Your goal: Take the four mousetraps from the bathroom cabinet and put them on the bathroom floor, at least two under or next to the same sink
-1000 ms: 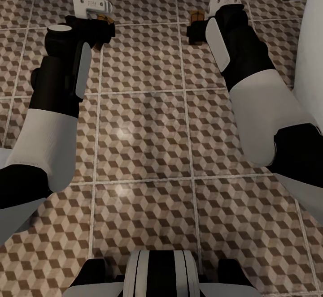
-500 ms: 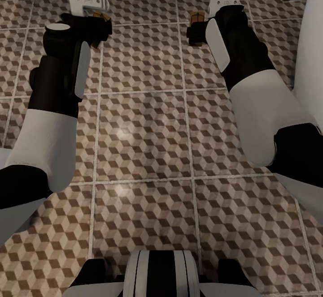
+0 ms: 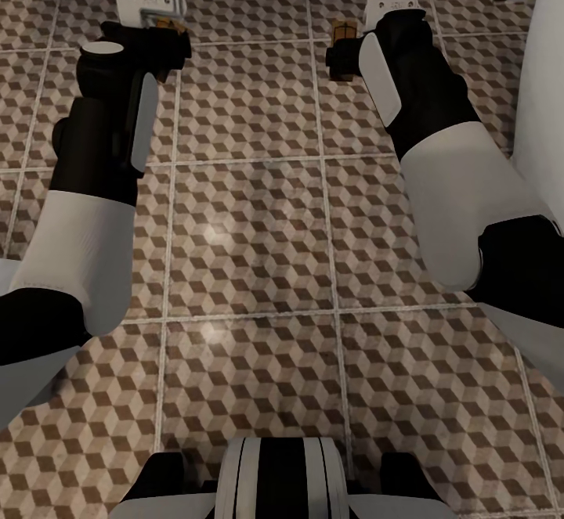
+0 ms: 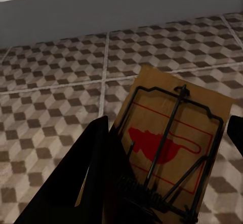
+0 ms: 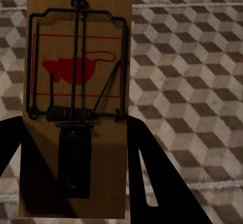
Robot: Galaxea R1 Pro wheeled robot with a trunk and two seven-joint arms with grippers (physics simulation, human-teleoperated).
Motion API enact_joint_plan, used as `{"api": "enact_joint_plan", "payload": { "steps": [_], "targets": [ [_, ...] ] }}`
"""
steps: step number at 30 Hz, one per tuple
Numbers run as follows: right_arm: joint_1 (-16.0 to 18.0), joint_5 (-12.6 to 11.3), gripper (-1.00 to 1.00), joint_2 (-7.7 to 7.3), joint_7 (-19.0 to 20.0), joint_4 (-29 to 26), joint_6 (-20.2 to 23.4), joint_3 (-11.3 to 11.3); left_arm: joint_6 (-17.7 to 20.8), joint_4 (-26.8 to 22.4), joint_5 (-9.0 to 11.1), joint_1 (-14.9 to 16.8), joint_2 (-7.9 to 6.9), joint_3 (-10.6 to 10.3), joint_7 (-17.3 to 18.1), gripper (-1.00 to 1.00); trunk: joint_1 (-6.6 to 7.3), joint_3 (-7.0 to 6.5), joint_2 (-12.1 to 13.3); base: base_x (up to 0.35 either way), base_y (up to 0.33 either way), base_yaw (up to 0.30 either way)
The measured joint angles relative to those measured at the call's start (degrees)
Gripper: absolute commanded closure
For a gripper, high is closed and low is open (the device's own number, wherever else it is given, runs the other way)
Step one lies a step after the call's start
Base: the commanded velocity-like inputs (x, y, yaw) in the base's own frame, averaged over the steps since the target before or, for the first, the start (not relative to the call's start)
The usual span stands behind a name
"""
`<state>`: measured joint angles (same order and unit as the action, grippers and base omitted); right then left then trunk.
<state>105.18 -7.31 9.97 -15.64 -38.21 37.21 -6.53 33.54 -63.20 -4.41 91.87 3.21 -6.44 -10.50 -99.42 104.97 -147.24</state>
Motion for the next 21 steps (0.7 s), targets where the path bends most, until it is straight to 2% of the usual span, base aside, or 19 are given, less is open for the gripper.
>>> {"api": "enact_joint_plan", "payload": {
  "steps": [8, 17, 21],
  "targets": [
    [0.0, 0.07, 1.0, 0.02, 0.0, -0.03, -0.06, -0.16, -7.36, 2.25, 0.04, 0.03, 0.02, 0.27, -2.08, 1.0, 0.0, 0.0, 0.0, 0.0, 0.0, 0.0],
    [0.0, 0.17, 1.0, 0.01, 0.0, -0.06, -0.07, -0.21, -9.98, 2.62, 0.36, -0.01, -0.22, 0.44, -2.74, 1.0, 0.0, 0.0, 0.0, 0.0, 0.0, 0.0],
    [-0.02, 0.23, 1.0, 0.01, -0.01, -0.06, -0.08, -0.19, -9.88, 2.27, 0.42, -0.02, -0.27, 0.4, -2.89, 1.0, 0.0, 0.0, 0.0, 0.0, 0.0, 0.0]
  ]
}}
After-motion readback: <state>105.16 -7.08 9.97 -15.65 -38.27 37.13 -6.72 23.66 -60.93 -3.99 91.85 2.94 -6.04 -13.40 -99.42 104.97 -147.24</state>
